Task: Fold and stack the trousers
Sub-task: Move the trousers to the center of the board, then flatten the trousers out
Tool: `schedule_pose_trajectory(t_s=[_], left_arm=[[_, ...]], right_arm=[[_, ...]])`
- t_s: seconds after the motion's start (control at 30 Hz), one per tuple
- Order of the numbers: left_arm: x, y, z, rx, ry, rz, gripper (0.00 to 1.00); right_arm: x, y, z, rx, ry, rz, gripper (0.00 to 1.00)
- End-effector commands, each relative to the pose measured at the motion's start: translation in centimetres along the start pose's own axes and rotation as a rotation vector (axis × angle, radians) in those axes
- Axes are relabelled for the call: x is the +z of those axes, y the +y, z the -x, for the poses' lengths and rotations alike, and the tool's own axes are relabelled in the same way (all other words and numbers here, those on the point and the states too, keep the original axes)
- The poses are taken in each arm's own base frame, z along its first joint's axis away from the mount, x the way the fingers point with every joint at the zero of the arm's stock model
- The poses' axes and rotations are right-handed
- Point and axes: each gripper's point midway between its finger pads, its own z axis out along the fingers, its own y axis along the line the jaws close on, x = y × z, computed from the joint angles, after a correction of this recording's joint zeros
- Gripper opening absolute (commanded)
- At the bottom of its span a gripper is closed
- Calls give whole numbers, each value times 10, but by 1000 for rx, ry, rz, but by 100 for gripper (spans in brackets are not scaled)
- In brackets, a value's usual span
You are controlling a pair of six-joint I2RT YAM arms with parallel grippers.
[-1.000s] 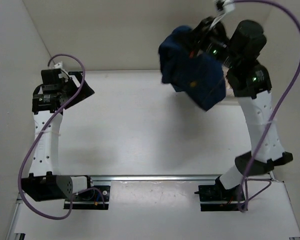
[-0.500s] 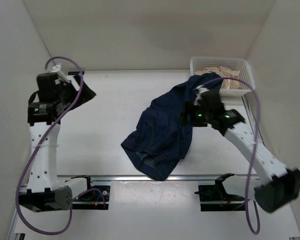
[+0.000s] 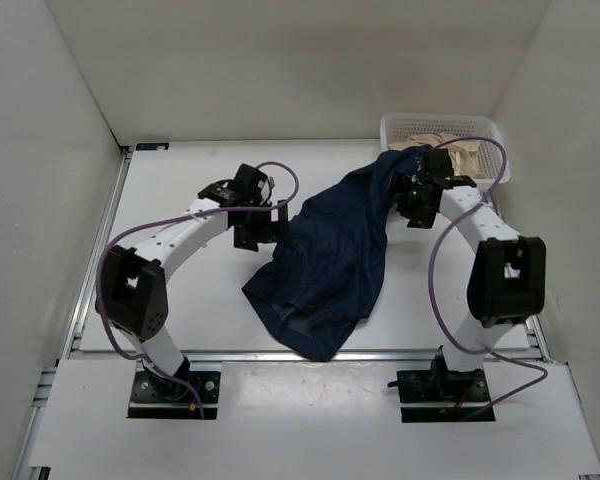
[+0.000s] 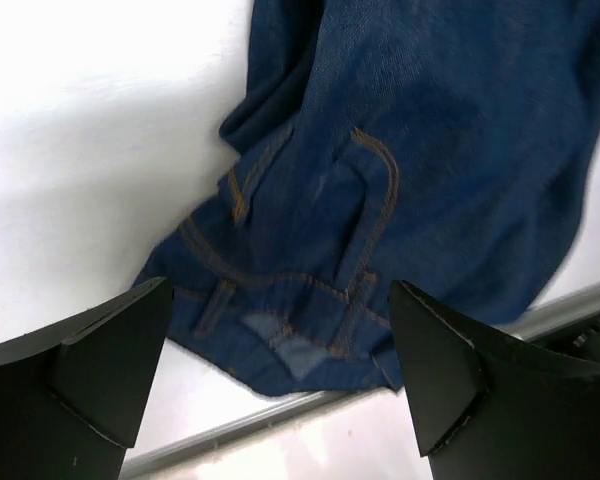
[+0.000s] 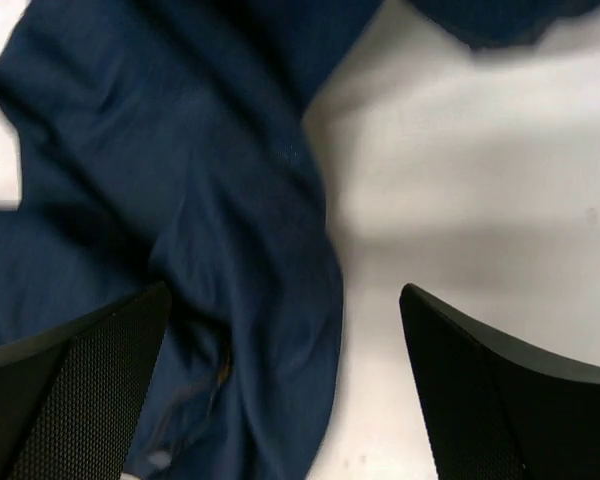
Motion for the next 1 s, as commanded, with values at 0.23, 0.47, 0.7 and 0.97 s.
schedule_pose_trajectory(t_s=[0.23,0.47,0.7,0.97], left_arm=[[58,-21,-3,78,68,-22,11],[-19,-21,37,56,-151,-66,10],[-203,7,69,-12,-580,-23,10],[-332,22,44,-65,-861,24,10]], right_arm=[[96,15,64,19,9,47,56],[27,97,106,-103,-123,262,0],[-163,264,133,-435,-393,635,0],[-251,329,103,-545,-522,819,0]])
